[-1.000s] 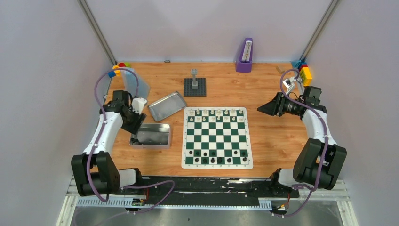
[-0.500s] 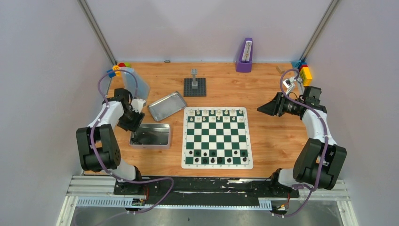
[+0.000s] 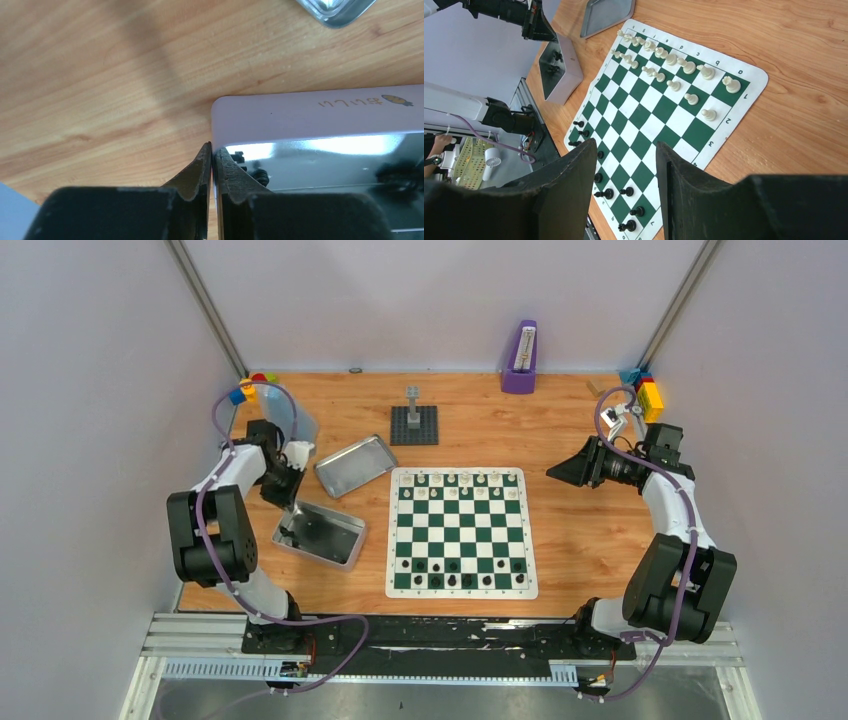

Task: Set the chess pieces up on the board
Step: Adjust the storage box at the center of the board.

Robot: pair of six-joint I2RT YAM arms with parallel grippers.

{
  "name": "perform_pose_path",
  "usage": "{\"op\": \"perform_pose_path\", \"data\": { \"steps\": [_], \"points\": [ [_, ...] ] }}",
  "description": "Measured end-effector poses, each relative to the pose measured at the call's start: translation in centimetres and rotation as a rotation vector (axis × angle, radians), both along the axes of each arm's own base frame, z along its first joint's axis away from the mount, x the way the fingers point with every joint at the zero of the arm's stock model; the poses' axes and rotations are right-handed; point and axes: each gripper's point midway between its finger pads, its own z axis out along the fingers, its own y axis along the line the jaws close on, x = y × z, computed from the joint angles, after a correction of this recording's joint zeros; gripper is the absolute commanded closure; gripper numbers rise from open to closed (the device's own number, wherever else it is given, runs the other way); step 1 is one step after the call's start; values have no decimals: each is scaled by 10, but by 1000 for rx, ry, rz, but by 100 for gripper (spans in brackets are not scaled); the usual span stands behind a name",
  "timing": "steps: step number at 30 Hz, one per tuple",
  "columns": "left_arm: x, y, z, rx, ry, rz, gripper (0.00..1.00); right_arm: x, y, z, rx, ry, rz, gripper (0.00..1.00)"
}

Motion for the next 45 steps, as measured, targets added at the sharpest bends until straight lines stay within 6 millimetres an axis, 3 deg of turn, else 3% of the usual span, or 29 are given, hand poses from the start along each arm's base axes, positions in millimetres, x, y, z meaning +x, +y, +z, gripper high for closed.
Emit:
{"op": "perform_pose_path", "data": {
  "steps": [5, 10, 16, 23, 26, 32, 37, 41, 45],
  "points": [
    [19, -18, 8, 10, -39, -104, 94, 0, 0, 0, 0, -1, 0, 52],
    [36, -57, 4, 28, -39, -305, 97, 0, 0, 0, -3, -3, 1, 52],
    [41, -105, 4, 56, -30, -581, 100, 1, -1, -1, -9, -4, -2, 52],
    [40, -144, 4, 87, -17, -845, 97, 1, -1, -2, -12, -3, -4, 52],
    [41, -155, 5, 105, -16, -928, 90, 1, -2, -2, -17, -3, -6, 52],
    [38, -160, 4, 138, -4, -993, 64, 1, -2, -3, -19, -2, -7, 52],
    [34, -155, 11, 141, -33, -946, 55, 0, -1, -3, -18, 1, -5, 52],
    [27, -147, 40, 122, -121, -870, 52, 0, -1, -3, -17, 6, -4, 52],
    [15, -139, 72, 92, -236, -801, 54, -1, 0, -3, -17, 6, -2, 52]
  ]
}}
